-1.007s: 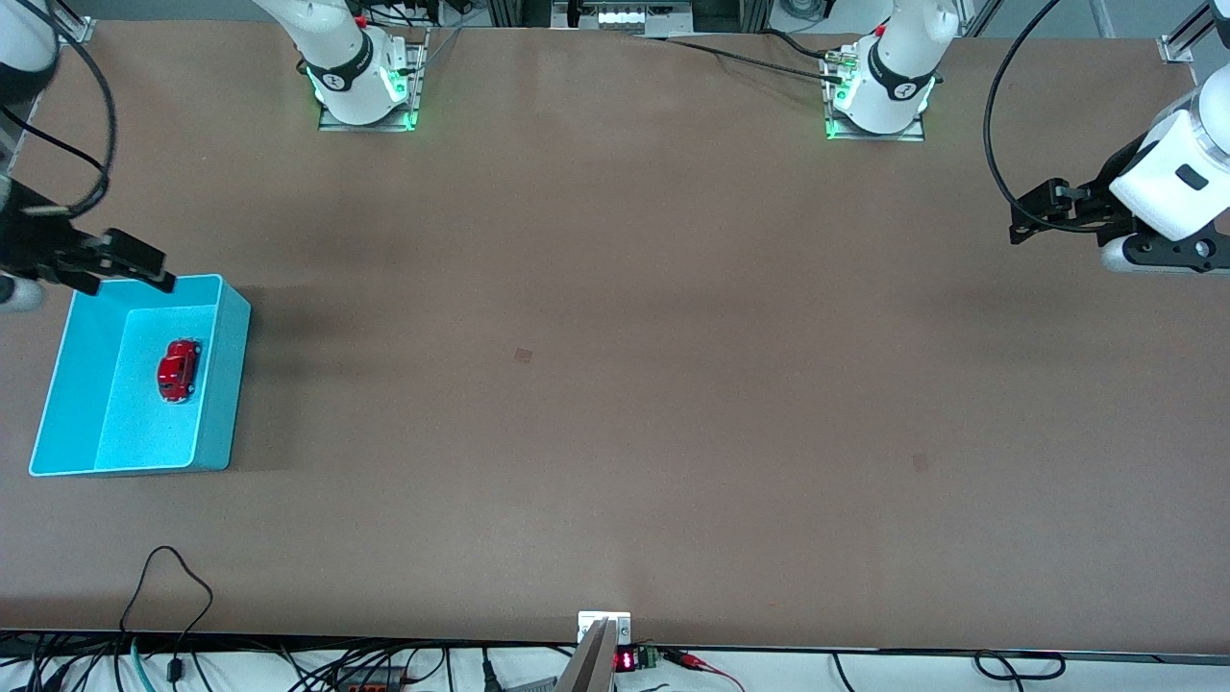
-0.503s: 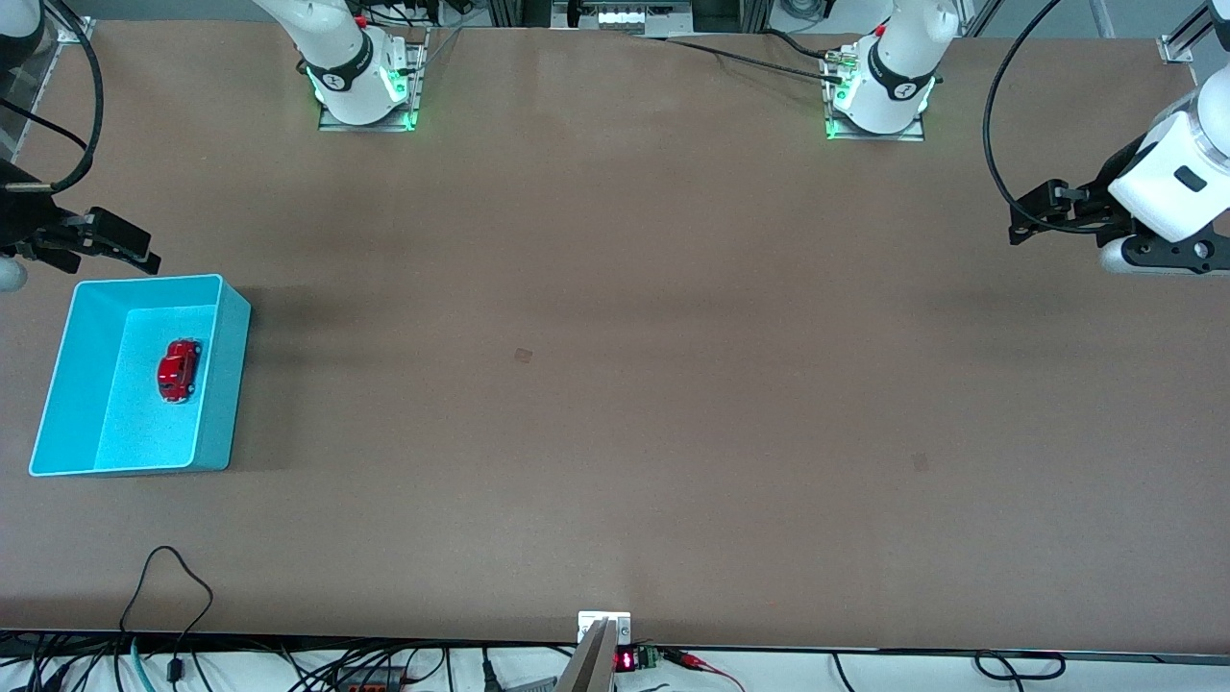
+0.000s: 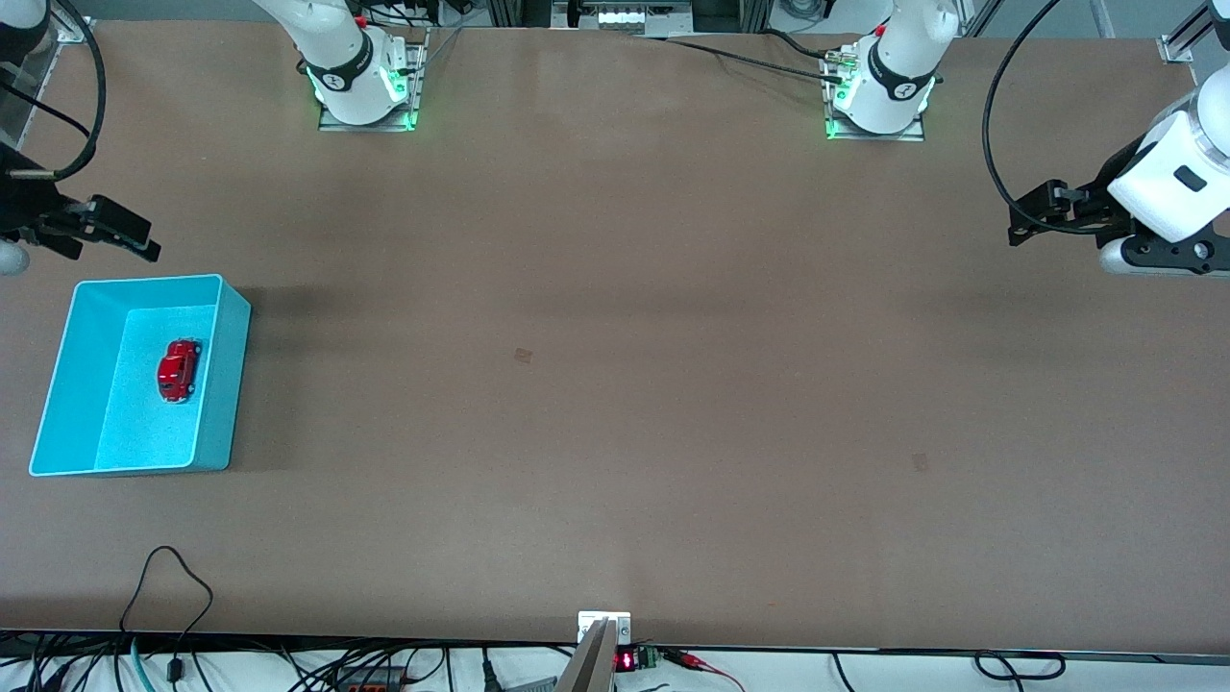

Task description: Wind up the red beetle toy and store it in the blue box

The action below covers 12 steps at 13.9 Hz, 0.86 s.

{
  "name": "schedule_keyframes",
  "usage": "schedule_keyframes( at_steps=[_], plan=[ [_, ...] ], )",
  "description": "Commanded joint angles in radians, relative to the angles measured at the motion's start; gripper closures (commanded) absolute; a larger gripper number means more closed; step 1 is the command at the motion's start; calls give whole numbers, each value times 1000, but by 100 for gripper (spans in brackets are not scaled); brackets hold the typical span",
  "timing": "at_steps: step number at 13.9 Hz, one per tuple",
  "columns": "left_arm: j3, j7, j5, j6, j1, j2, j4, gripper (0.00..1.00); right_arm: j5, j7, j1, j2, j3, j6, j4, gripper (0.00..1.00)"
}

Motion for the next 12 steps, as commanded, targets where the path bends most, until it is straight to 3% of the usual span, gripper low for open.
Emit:
schedule_keyframes(
  at_steps=[1, 12],
  plan=[
    [3, 12, 5, -11, -2, 18, 33, 0, -16, 14, 4, -52, 8, -23, -35, 0],
    [3, 14, 7, -11, -5, 30, 50, 0, -18, 0, 1, -55, 4, -23, -34, 0]
  ],
)
